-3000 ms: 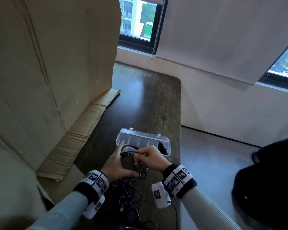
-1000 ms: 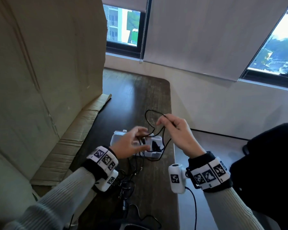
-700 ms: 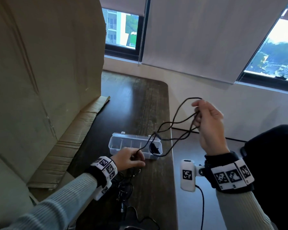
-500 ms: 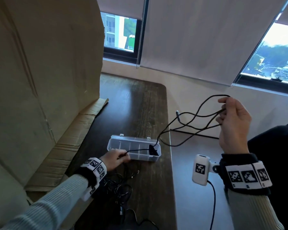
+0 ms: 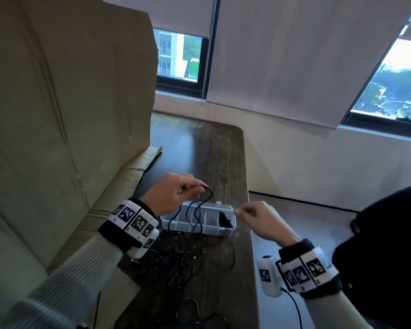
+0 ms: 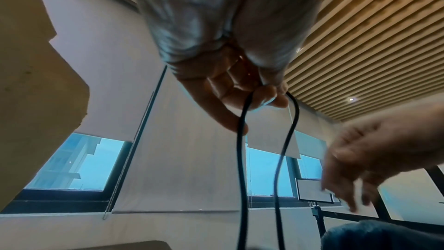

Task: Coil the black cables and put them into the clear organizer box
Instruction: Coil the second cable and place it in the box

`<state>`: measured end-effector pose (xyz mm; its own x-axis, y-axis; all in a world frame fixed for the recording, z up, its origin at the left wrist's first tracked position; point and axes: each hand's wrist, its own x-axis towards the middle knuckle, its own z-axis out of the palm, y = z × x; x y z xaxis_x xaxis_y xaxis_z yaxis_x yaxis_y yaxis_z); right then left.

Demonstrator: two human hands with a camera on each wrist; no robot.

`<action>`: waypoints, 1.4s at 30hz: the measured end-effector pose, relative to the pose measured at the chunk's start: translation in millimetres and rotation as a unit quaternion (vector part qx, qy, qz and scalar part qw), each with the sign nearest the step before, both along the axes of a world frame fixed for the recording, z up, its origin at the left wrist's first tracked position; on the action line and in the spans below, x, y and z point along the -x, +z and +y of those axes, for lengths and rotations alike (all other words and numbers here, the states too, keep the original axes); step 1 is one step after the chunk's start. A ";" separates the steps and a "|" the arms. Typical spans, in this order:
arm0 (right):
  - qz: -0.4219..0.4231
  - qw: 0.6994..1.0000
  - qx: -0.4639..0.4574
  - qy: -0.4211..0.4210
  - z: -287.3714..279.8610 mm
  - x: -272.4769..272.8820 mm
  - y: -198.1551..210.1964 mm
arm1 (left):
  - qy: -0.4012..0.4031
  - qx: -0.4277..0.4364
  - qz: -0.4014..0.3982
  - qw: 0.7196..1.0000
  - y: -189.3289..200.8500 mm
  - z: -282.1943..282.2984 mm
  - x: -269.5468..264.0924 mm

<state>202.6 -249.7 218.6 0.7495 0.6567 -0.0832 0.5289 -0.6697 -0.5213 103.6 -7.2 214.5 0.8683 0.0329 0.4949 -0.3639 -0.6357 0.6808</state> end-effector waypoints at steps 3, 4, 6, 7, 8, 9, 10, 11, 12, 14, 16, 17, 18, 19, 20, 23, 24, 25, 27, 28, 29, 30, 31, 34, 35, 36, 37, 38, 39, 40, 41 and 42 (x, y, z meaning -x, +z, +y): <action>-0.013 0.992 -0.107 0.060 25.1 12.2 9.8 | -0.009 0.008 0.008 1.000 0.3 -8.8 0.1; 0.014 0.987 -0.142 0.078 33.4 15.9 12.6 | -0.003 0.029 0.011 1.000 -1.1 -11.1 -1.0; 0.045 0.980 -0.171 0.094 45.7 21.1 14.4 | 0.021 0.082 0.012 0.996 -3.7 -14.8 -2.8; 0.050 0.978 -0.180 0.089 49.8 21.9 14.0 | 0.035 0.107 0.015 0.994 -4.9 -15.3 -3.6; 0.055 0.977 -0.190 0.084 52.7 21.8 13.5 | 0.043 0.127 0.020 0.991 -6.4 -14.6 -3.8; 0.053 0.974 -0.204 0.082 54.2 21.8 13.4 | 0.041 0.140 0.028 0.989 -7.8 -13.4 -3.5; 0.045 0.972 -0.216 0.080 55.0 21.9 13.5 | 0.034 0.145 0.037 0.988 -10.6 -12.0 -3.4; 0.033 0.969 -0.231 0.079 55.1 22.1 14.4 | 0.025 0.140 0.045 0.989 -14.0 -11.0 -3.6; 0.028 0.965 -0.249 0.074 55.0 22.3 15.8 | 0.019 0.121 0.052 0.991 -19.9 -10.1 -4.3; 0.049 0.948 -0.311 0.045 54.6 25.2 23.8 | 0.010 0.057 0.061 0.996 -38.5 -9.0 -5.3; 0.090 0.912 -0.399 0.009 51.0 26.9 37.1 | 0.007 0.001 0.075 0.997 -65.2 -6.2 -5.5; 0.110 0.890 -0.442 -0.005 47.9 26.5 45.4 | 0.013 -0.009 0.085 0.996 -80.1 -3.4 -5.2; 0.132 0.868 -0.479 -0.017 44.3 25.7 53.8 | 0.020 -0.002 0.097 0.995 -93.8 -0.4 -4.6; 0.153 0.847 -0.509 -0.026 40.5 24.8 61.2 | 0.030 0.003 0.107 0.994 -104.9 2.4 -4.3; 0.169 0.829 -0.533 -0.032 36.9 23.5 66.7 | 0.042 0.006 0.110 0.993 -114.1 5.9 -4.8; 0.172 0.793 -0.583 -0.039 28.9 20.5 75.4 | 0.068 -0.001 0.124 0.990 -130.0 18.6 -7.4; 0.164 0.785 -0.595 -0.042 26.9 19.4 77.8 | 0.065 -0.007 0.133 0.989 -135.4 23.7 -8.3; 0.154 0.778 -0.608 -0.045 24.3 18.3 80.7 | 0.061 -0.015 0.147 0.987 -141.6 28.5 -7.8; 0.133 0.757 -0.637 -0.057 16.7 15.2 90.0 | 0.061 -0.033 0.177 0.982 -153.2 34.2 -2.4; 0.121 0.750 -0.647 -0.067 11.7 13.1 95.7 | 0.068 -0.027 0.181 0.981 -157.7 35.2 1.9; 0.108 0.749 -0.649 -0.079 6.8 10.9 101.2 | 0.076 -0.011 0.176 0.981 -159.4 34.9 6.6; 0.097 0.755 -0.642 -0.089 2.2 8.2 105.7 | 0.086 0.009 0.166 0.982 -158.7 34.1 9.8; 0.089 0.769 -0.626 -0.091 -1.1 5.9 108.3 | 0.094 0.023 0.151 0.984 -154.8 32.5 11.2; 0.078 0.829 -0.548 -0.078 -0.1 4.8 102.3 | 0.099 0.068 0.119 0.986 -129.9 22.7 5.7; 0.077 0.846 -0.523 -0.072 3.0 5.9 96.7 | 0.097 0.086 0.118 0.984 -118.7 17.2 2.7; 0.080 0.858 -0.504 -0.064 7.0 7.6 90.4 | 0.089 0.104 0.116 0.984 -106.7 10.5 -0.1; 0.086 0.865 -0.491 -0.055 11.2 9.1 84.6 | 0.072 0.118 0.116 0.984 -94.1 2.9 -2.1; 0.095 0.870 -0.481 -0.050 15.4 10.6 79.7 | 0.050 0.130 0.119 0.983 -82.4 -5.2 -4.1; 0.100 0.874 -0.472 -0.049 19.1 11.7 76.1 | 0.022 0.142 0.124 0.982 -71.2 -14.2 -5.0; 0.102 0.877 -0.467 -0.049 22.2 12.1 73.5 | -0.011 0.157 0.130 0.979 -62.3 -23.1 -6.3; 0.102 0.878 -0.465 -0.049 24.7 12.3 71.6 | -0.051 0.181 0.137 0.973 -55.6 -32.0 -7.3; 0.102 0.877 -0.468 -0.050 26.4 12.1 70.6 | -0.089 0.212 0.146 0.962 -51.4 -40.5 -8.3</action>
